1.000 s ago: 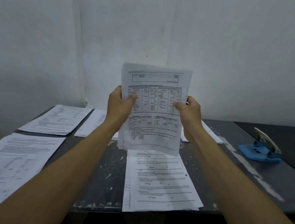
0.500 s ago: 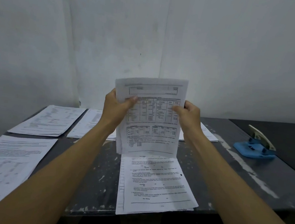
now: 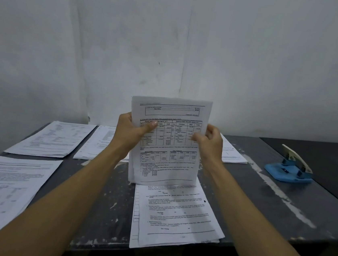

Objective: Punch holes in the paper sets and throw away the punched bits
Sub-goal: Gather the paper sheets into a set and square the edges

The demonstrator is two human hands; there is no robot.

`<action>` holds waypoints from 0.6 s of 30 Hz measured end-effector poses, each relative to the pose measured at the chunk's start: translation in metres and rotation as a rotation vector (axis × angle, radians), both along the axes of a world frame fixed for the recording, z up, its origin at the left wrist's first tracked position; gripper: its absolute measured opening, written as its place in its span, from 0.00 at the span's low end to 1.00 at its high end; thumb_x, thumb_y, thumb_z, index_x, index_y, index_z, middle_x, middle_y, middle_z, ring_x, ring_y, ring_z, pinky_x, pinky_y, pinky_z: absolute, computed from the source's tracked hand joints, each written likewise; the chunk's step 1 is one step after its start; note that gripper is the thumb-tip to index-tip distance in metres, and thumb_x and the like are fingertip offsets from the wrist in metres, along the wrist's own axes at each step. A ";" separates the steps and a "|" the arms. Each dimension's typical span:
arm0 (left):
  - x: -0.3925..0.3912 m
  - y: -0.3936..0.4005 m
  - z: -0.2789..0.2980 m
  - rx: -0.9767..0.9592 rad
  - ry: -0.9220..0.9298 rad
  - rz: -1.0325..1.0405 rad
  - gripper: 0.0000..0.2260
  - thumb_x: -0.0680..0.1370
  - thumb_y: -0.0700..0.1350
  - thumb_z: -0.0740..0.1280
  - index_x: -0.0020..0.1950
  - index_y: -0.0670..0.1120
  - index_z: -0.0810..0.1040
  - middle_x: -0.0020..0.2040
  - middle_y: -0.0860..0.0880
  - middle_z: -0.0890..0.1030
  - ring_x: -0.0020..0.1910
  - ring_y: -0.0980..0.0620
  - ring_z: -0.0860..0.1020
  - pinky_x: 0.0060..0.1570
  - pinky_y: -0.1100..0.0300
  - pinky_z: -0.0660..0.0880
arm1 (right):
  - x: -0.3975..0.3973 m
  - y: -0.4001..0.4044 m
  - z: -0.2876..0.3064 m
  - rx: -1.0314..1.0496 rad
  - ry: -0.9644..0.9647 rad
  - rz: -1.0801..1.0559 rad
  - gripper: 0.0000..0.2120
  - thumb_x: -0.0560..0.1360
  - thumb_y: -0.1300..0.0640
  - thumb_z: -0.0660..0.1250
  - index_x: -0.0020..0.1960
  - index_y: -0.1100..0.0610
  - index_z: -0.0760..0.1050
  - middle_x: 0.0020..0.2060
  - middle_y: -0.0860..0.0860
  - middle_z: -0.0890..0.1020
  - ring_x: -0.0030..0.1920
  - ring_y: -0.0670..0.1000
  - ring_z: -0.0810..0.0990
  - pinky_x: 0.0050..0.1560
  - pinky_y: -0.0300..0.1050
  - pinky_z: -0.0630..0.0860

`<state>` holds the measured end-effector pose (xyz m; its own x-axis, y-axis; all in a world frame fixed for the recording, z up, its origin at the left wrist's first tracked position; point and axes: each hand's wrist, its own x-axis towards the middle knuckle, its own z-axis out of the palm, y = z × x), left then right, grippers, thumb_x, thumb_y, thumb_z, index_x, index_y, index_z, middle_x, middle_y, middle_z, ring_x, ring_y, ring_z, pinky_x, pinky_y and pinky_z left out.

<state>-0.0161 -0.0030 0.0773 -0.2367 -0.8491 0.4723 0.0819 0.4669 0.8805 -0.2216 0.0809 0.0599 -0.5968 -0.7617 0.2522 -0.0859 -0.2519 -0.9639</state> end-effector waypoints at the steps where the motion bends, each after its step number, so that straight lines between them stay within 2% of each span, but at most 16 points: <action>1: 0.000 0.000 -0.001 0.000 -0.006 0.001 0.11 0.71 0.46 0.79 0.51 0.53 0.83 0.45 0.56 0.87 0.43 0.55 0.86 0.36 0.65 0.80 | 0.001 0.000 -0.001 0.013 0.007 0.031 0.17 0.69 0.64 0.71 0.56 0.55 0.75 0.50 0.49 0.84 0.50 0.51 0.83 0.43 0.45 0.80; 3: 0.001 -0.001 -0.001 0.002 -0.013 0.001 0.11 0.71 0.46 0.79 0.52 0.52 0.84 0.46 0.54 0.87 0.43 0.54 0.86 0.37 0.63 0.81 | 0.002 0.000 -0.003 0.016 0.009 0.056 0.16 0.69 0.65 0.71 0.55 0.54 0.75 0.50 0.49 0.84 0.50 0.52 0.83 0.42 0.45 0.80; 6: 0.001 0.000 -0.001 -0.003 -0.016 -0.002 0.11 0.71 0.46 0.79 0.52 0.53 0.84 0.47 0.53 0.87 0.44 0.54 0.86 0.39 0.61 0.81 | 0.003 0.000 0.000 0.005 0.029 0.056 0.18 0.69 0.64 0.71 0.57 0.53 0.74 0.52 0.49 0.84 0.51 0.51 0.83 0.49 0.50 0.81; 11: 0.000 0.003 0.002 -0.017 0.007 0.005 0.09 0.70 0.46 0.79 0.48 0.55 0.84 0.43 0.57 0.87 0.41 0.56 0.86 0.34 0.66 0.80 | -0.001 0.000 0.011 0.002 0.075 0.085 0.13 0.70 0.64 0.68 0.53 0.54 0.75 0.49 0.49 0.84 0.48 0.49 0.83 0.42 0.45 0.79; 15: -0.006 0.004 0.016 -0.037 0.065 0.050 0.08 0.70 0.45 0.79 0.46 0.54 0.84 0.41 0.59 0.86 0.38 0.57 0.85 0.32 0.67 0.78 | -0.009 0.001 0.027 -0.009 0.117 0.106 0.12 0.71 0.65 0.67 0.54 0.57 0.77 0.51 0.51 0.85 0.50 0.52 0.84 0.47 0.50 0.82; 18: -0.014 0.003 0.033 -0.057 0.085 0.049 0.08 0.70 0.44 0.80 0.46 0.53 0.84 0.41 0.57 0.87 0.39 0.55 0.86 0.33 0.65 0.80 | -0.017 0.004 0.039 -0.046 0.148 0.116 0.11 0.72 0.64 0.67 0.52 0.55 0.80 0.48 0.48 0.86 0.49 0.50 0.85 0.45 0.46 0.82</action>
